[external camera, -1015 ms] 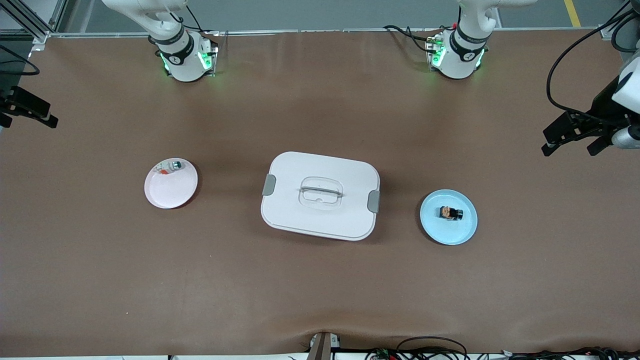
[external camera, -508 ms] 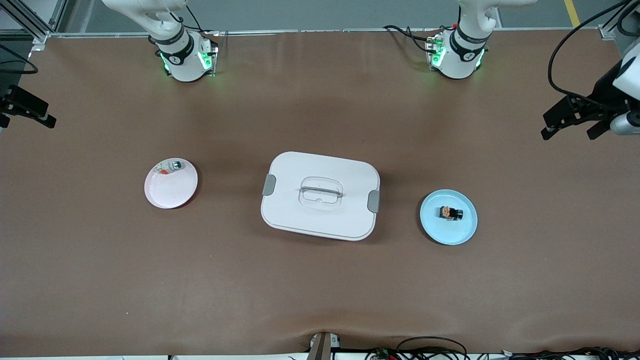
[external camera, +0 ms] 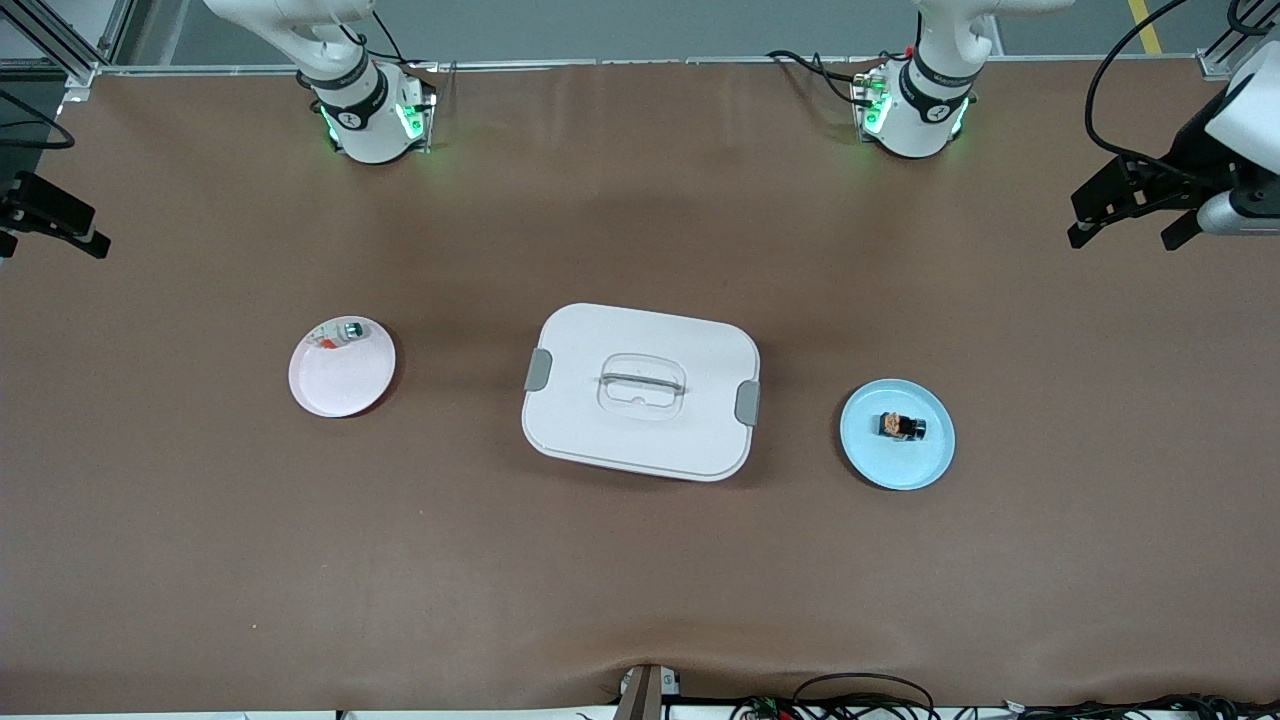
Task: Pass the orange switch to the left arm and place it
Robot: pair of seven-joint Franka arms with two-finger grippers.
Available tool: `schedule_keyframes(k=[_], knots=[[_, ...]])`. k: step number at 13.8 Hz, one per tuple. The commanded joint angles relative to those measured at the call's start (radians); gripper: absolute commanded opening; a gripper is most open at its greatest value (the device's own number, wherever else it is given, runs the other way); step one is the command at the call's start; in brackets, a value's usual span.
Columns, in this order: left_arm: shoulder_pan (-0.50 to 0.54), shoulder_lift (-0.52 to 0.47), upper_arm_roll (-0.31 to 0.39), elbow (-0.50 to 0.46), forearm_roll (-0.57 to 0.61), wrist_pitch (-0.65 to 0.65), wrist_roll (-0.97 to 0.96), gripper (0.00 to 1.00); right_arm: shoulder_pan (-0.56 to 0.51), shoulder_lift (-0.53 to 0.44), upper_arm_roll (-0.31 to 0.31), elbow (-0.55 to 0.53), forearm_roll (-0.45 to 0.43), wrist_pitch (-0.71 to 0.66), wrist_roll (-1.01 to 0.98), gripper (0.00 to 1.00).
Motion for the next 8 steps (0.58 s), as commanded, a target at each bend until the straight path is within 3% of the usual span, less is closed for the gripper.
schedule_keyframes(k=[1,8], knots=[[0.004,-0.002,-0.001,-0.002,-0.004,-0.025,0.016,1.0,0.003,-0.027,0.0,-0.027,-0.015,0.011,0.008,1.0],[0.004,0.01,-0.001,0.004,-0.004,-0.025,0.017,1.0,0.001,-0.027,0.0,-0.027,-0.007,0.01,0.019,1.0]])
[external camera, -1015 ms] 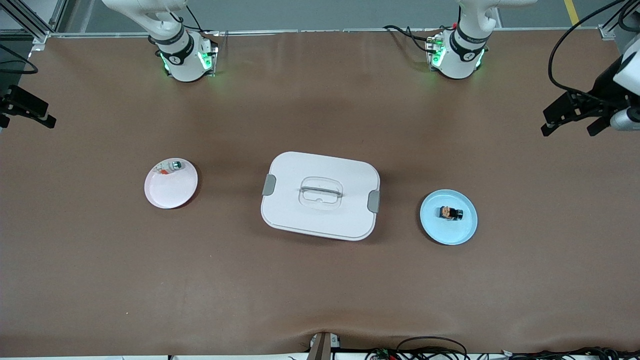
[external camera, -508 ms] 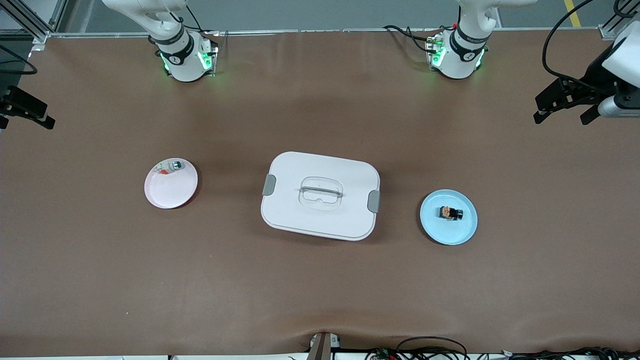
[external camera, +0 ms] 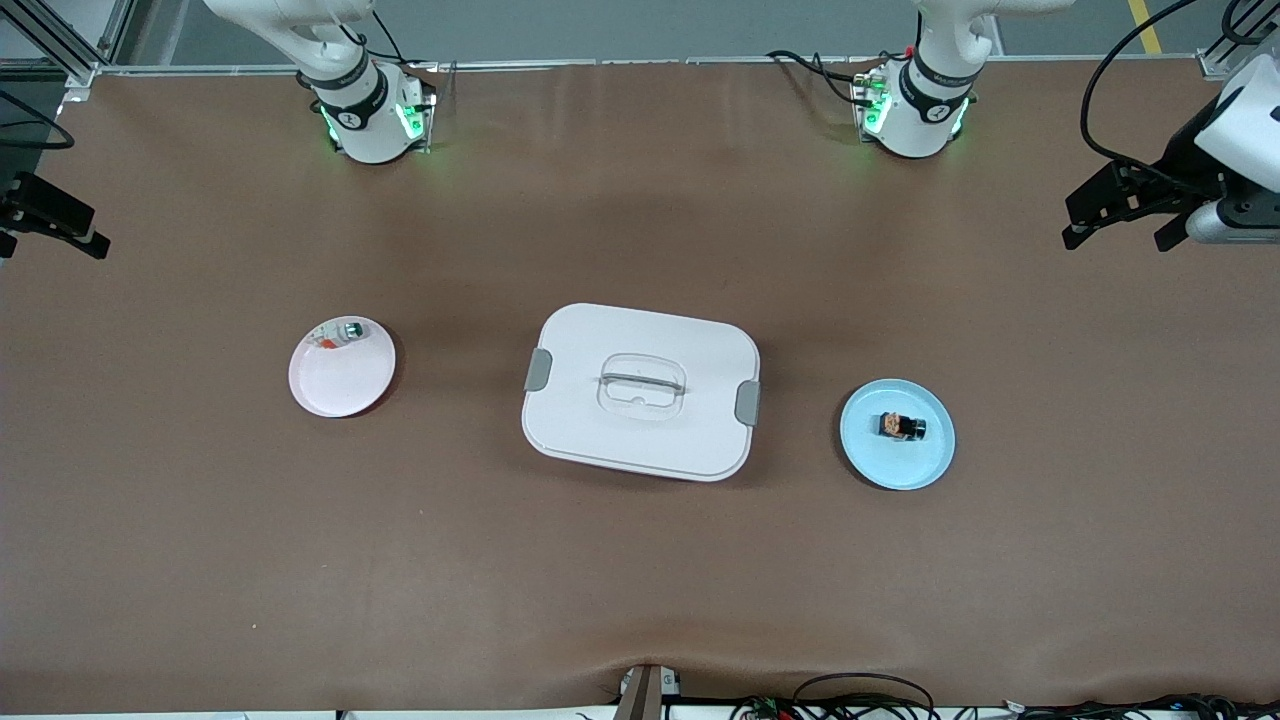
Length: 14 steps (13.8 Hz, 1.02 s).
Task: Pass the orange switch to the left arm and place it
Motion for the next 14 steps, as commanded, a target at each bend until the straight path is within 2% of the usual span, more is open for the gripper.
schedule_keyframes(k=[1,14], knots=[[0.004,0.0,-0.001,0.01,-0.004,-0.015,0.017,1.0,0.003,-0.027,0.0,-0.027,-0.007,0.01,0.021,1.0],[0.005,0.002,0.0,0.007,-0.004,-0.015,0.019,1.0,0.004,-0.027,0.0,-0.027,-0.004,0.015,0.057,1.0]])
